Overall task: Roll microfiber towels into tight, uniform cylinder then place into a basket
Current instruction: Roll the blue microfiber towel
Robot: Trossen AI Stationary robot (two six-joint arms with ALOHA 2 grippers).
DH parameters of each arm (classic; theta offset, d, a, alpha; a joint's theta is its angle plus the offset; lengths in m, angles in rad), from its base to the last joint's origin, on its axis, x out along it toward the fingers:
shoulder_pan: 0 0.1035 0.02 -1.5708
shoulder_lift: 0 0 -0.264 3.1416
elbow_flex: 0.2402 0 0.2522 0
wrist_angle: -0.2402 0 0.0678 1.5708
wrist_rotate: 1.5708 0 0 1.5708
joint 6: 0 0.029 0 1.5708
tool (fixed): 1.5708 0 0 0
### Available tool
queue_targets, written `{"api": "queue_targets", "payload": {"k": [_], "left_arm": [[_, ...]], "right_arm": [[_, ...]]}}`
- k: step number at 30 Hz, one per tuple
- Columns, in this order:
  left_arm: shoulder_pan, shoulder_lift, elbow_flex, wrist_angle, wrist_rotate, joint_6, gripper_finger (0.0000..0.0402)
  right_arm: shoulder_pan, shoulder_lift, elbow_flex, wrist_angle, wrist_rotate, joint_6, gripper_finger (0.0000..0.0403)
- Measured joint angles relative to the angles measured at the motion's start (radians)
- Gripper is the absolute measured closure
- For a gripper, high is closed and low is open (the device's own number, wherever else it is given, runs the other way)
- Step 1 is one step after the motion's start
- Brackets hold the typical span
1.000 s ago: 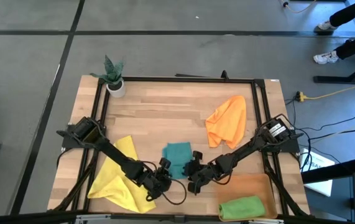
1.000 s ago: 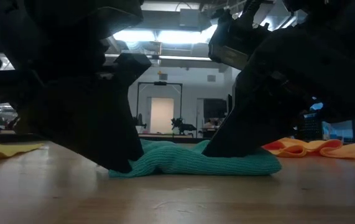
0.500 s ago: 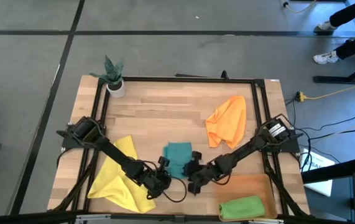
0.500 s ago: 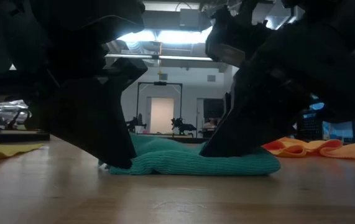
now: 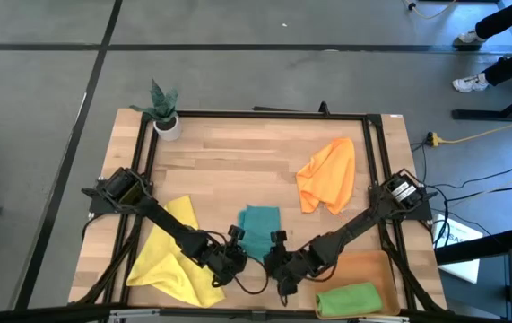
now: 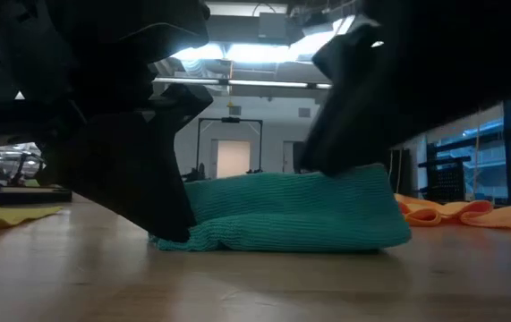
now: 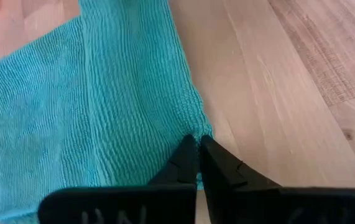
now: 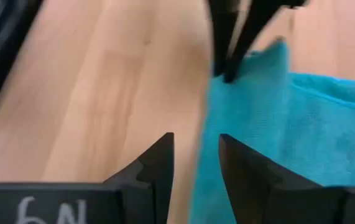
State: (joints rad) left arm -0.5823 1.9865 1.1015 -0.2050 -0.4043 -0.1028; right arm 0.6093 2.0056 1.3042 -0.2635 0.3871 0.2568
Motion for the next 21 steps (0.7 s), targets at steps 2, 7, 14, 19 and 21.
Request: {"api": "queue_targets", "payload": {"k": [2,7,14,19,21], "left_arm": [[0.0,0.0,0.0,0.0,0.003,0.0,0.0401],[0.0,0.0,0.0,0.0,0.004,0.0,0.0401],[0.006,0.0,0.0,0.0,0.007,-0.001,0.0401],[0.01,0.0,0.0,0.0,0.013,-0.003,0.0401],[0.01,0.0,0.0,0.0,0.015,-0.003,0.0401]], "right_arm": [[0.015,0.0,-0.014,-0.004,0.0,-0.021,0.0275],[0.034,0.003,-0.051,-0.001,0.036,-0.027,0.0275],[0.033,0.004,-0.117,0.014,0.094,-0.02,0.0275],[0.033,0.004,-0.153,0.03,0.095,0.001,0.0275],[0.033,0.003,-0.165,0.04,0.098,0.011,0.0275]]}}
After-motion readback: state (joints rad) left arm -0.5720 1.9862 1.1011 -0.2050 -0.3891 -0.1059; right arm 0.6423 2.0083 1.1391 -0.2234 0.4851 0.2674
